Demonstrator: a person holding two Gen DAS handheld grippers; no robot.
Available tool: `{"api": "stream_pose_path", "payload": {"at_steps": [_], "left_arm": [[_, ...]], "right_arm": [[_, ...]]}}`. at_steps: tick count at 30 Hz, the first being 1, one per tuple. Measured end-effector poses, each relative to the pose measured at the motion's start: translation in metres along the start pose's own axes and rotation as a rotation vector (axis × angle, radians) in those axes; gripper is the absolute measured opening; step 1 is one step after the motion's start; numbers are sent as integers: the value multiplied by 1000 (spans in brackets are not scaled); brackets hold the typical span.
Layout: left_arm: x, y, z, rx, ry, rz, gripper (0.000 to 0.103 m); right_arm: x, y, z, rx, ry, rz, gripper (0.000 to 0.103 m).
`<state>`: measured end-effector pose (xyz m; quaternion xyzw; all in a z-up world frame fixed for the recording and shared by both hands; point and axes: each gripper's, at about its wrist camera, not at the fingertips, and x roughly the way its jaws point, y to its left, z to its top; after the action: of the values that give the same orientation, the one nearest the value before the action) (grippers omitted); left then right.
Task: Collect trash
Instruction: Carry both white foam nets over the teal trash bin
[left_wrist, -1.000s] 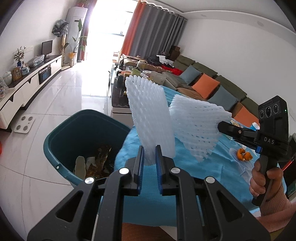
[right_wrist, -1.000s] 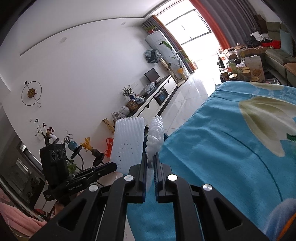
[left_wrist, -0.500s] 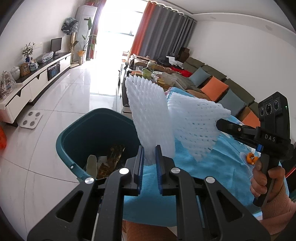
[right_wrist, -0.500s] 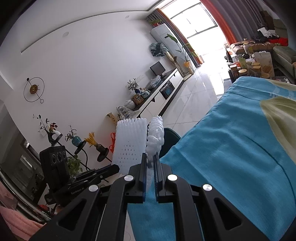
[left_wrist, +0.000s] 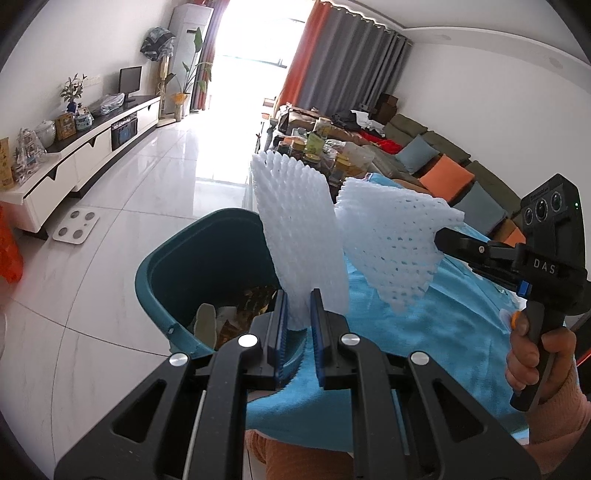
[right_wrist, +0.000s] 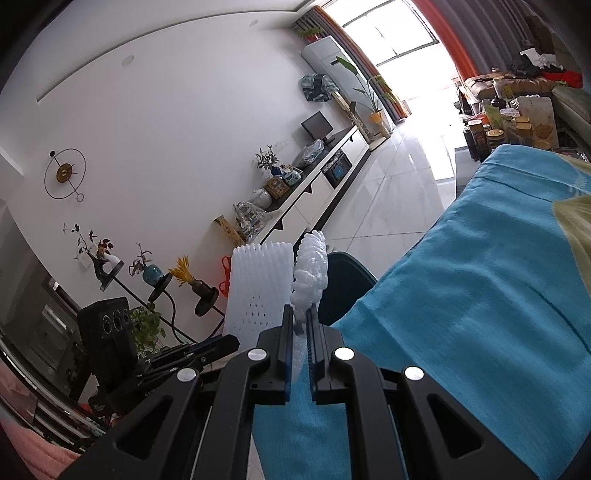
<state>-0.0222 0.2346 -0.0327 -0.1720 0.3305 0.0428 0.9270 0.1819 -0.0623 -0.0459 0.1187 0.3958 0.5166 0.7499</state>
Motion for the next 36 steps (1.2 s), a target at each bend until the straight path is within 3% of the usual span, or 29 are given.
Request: {"api": "stream_pose_path", "payload": {"at_steps": [36], "left_arm": [[37, 23, -4, -88, 82, 92, 13]], "right_arm": [[83, 22, 8, -3, 145, -92, 8]]}}
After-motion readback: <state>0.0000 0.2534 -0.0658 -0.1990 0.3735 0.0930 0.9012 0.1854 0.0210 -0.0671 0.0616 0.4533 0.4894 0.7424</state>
